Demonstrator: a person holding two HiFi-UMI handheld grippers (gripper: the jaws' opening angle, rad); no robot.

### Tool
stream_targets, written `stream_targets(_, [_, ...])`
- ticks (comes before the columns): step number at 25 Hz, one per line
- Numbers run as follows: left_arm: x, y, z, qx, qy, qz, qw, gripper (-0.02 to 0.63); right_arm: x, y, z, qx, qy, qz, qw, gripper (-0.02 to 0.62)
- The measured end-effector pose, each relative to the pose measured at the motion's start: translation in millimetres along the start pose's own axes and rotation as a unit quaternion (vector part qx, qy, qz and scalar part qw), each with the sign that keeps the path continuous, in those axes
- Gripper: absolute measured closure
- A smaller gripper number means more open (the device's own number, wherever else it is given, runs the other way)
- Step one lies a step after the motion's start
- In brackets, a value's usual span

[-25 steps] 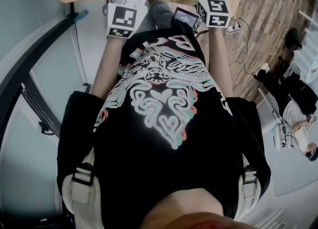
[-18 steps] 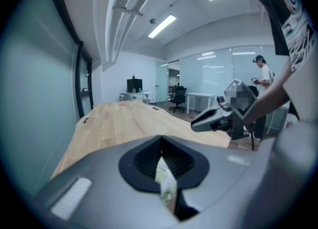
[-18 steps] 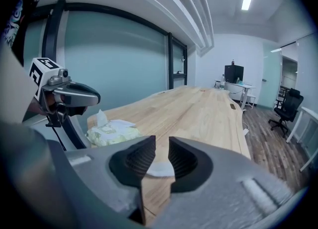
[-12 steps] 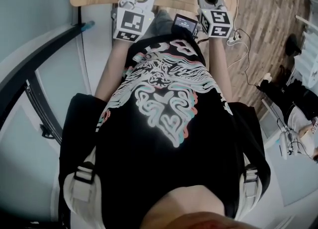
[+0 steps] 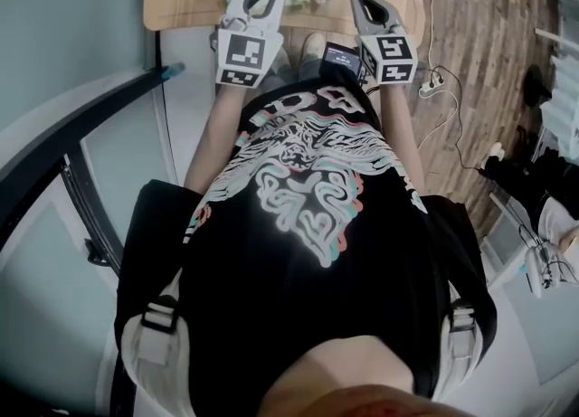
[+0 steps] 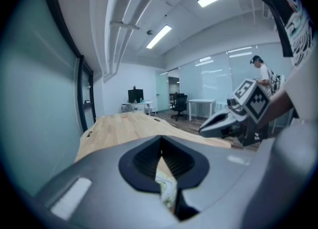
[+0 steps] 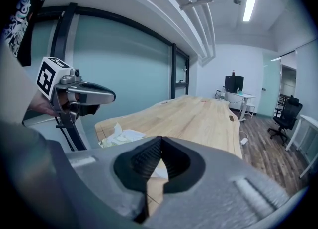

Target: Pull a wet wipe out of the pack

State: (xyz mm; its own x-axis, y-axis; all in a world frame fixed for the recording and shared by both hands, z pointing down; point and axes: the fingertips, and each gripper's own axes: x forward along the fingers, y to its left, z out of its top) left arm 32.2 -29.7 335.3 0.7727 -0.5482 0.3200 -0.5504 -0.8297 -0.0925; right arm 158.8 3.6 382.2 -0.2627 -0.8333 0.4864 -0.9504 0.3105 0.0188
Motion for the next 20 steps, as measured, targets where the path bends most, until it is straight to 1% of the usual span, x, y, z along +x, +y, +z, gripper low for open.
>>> stream_targets(3, [-0.1, -3.2, 4.5, -0.007, -0.003, 0.002, 1.0, 0.617, -5.6, 2.8, 11.3, -0.005, -0.015, 0.004, 1.0, 0.597])
stream_targets(7, [1.9, -10.8, 13.2, 0.0, -0.006, 0.004, 1.0, 0.617, -15.6, 4.2, 27.3, -0.012, -0.038, 0.011, 0.999, 0.597])
stream_targets(10, [2.6, -14.9, 15.7, 0.004, -0.004, 0.01, 0.9999, 0.618, -18.6, 0.1, 28.6, -0.007, -0.046, 0.015, 0.999, 0.597])
stream_targets(14, [0.6, -13.0, 19.8, 0.005, -0.001, 0.029, 0.9996, 0.617, -16.8, -7.7, 33.9, -0.005, -0.054, 0.025, 0.998, 0.597])
stream_targets(20, [1.8, -14.1, 19.6, 0.001, 0.006, 0.046, 0.9989, 0.617, -19.8, -18.0, 36.3, 0.0, -0.061, 0.027, 0.998, 0.597])
